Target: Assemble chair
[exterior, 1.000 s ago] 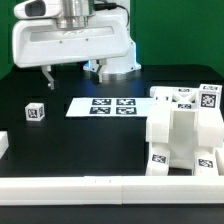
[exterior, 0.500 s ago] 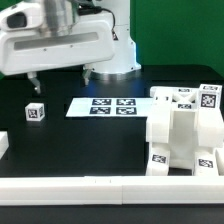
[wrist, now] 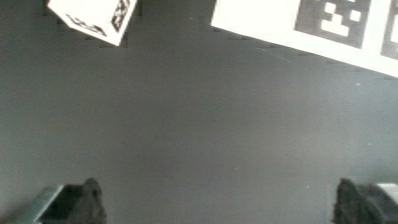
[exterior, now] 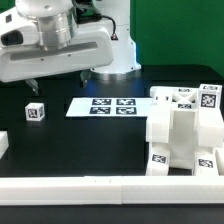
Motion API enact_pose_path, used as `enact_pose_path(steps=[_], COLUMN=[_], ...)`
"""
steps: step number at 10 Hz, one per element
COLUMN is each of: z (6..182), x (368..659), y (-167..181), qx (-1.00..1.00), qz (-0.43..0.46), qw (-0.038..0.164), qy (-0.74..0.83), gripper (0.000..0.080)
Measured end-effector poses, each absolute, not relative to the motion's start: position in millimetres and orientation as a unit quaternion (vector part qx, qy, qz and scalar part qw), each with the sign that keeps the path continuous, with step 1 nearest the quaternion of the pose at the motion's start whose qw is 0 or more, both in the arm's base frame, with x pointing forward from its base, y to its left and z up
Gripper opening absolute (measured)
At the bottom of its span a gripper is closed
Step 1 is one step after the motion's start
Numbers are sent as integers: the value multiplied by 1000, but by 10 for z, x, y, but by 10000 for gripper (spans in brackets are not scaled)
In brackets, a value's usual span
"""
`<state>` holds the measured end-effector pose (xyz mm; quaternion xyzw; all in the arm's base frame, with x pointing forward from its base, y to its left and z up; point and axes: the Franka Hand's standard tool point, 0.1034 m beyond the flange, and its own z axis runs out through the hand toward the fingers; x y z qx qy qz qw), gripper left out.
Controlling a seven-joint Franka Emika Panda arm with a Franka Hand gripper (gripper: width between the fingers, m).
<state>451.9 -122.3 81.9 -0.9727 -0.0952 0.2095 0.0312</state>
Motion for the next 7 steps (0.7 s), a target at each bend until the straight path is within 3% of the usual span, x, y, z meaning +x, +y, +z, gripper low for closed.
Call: enact_pose_path(steps=[2,4,7], z=[726,705,687], x=[4449,4382,4395], y=[-1412,-1556,-1582], qx=[-957,-934,-927], qz=[288,353,373], qw=[24,37,32], qy=[-26,27,22], gripper=[649,649,649])
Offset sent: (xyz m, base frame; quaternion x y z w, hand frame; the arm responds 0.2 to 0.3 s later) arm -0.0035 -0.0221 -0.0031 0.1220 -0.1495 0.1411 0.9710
